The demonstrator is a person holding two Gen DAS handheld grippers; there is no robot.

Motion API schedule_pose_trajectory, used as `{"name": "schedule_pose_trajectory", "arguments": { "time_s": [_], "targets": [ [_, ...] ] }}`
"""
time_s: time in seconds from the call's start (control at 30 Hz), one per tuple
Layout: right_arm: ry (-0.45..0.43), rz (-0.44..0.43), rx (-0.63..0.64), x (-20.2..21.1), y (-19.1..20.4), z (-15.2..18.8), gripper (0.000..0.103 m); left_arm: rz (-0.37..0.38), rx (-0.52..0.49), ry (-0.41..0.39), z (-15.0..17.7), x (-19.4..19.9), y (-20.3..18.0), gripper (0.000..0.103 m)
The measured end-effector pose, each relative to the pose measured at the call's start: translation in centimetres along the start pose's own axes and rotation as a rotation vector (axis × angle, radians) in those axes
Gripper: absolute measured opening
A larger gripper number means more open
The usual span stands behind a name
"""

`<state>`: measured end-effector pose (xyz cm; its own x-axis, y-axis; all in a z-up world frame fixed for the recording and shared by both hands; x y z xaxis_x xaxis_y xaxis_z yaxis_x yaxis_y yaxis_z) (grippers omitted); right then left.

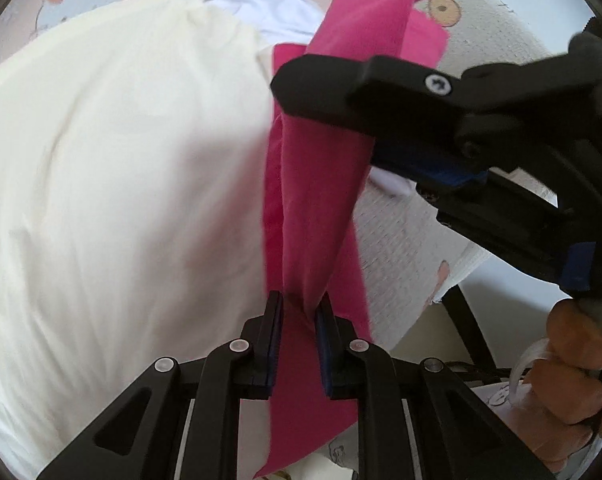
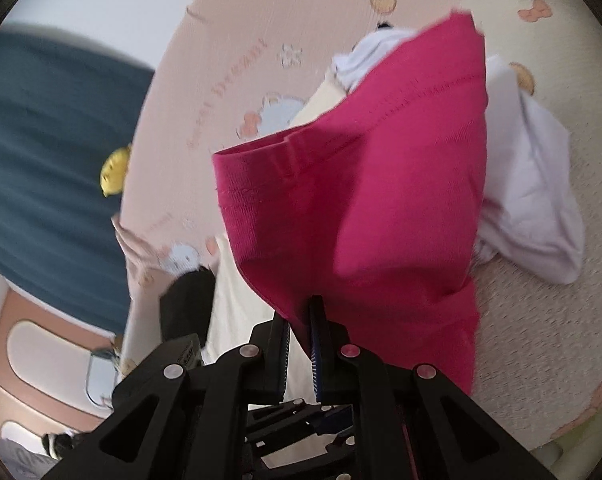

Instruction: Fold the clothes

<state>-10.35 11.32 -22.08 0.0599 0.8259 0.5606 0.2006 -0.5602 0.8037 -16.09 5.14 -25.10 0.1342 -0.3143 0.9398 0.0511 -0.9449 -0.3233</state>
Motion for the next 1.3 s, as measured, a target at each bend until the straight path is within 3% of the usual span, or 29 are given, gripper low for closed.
{"name": "schedule_pose_trajectory", "arguments": {
  "time_s": [0.13,0.3,0.33,0.43,0.47,0.63,0.7,0.77,0.83,0.87,0.9,0.97,1.03,1.3],
  "targets": [
    [0.025,0.017,-0.006,-1.3,-0.1,0.2,0.008,0.046,0.042,-0.006,0.5,0.3,1.5,0.014],
    [-0.016,0.026,-0.044,-0.5,-0.5,0.3,0.010,0.086,0.098,0.005,0.7,0.5,3.3,0.014],
    [-0.031,0.032,-0.046,0.0,-0.5,0.4,0.019,0.082,0.102,0.009,0.7,0.5,3.7,0.014],
    [-0.103,0.008,-0.071,2.1,-0.8,0.8,0.061,0.065,0.097,0.002,0.6,0.7,4.2,0.014],
    [-0.130,-0.004,-0.080,2.9,-0.9,0.9,0.064,0.065,0.098,0.004,0.6,0.7,4.3,0.014],
    [-0.232,-0.019,-0.160,6.2,-2.5,1.5,0.064,0.092,0.134,0.020,0.8,1.1,5.2,0.014],
    [-0.245,-0.006,-0.197,6.6,-3.5,1.6,0.064,0.161,0.174,0.038,0.8,1.3,5.7,0.014],
    [-0.248,0.009,-0.230,6.7,-4.5,1.7,0.065,0.305,0.192,0.052,0.8,1.8,5.8,0.015],
    [-0.248,0.028,-0.251,6.9,-5.4,1.8,0.065,0.386,0.200,0.035,0.7,2.7,6.0,0.022],
    [-0.252,0.026,-0.259,6.9,-5.6,1.7,0.065,0.395,0.199,0.014,0.6,3.3,6.3,0.037],
    [-0.255,0.021,-0.264,6.6,-5.4,1.4,0.064,0.367,0.196,-0.018,0.4,4.0,6.6,0.060],
    [-0.259,0.017,-0.269,6.2,-5.3,0.9,0.065,0.333,0.205,-0.067,0.6,4.9,7.2,0.072],
    [-0.260,0.029,-0.268,5.8,-5.1,0.5,0.065,0.315,0.225,-0.101,0.8,5.5,7.7,0.072],
    [-0.235,0.201,-0.215,4.6,-5.3,1.1,0.065,0.269,0.283,-0.086,-1.3,4.4,8.0,0.072]
  ]
}}
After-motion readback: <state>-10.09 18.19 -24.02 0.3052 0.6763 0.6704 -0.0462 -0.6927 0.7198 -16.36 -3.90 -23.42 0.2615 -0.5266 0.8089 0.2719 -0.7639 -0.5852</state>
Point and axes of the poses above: each gripper's, at about its wrist camera, not at the fingertips, and x roughly against the way its jaws point, y to its left, z to its underside, the point moved 5 cm from there along -x, roughly the way its jaws point, and after that the axes turned 14 degrees about y, right-handed, at the moved point
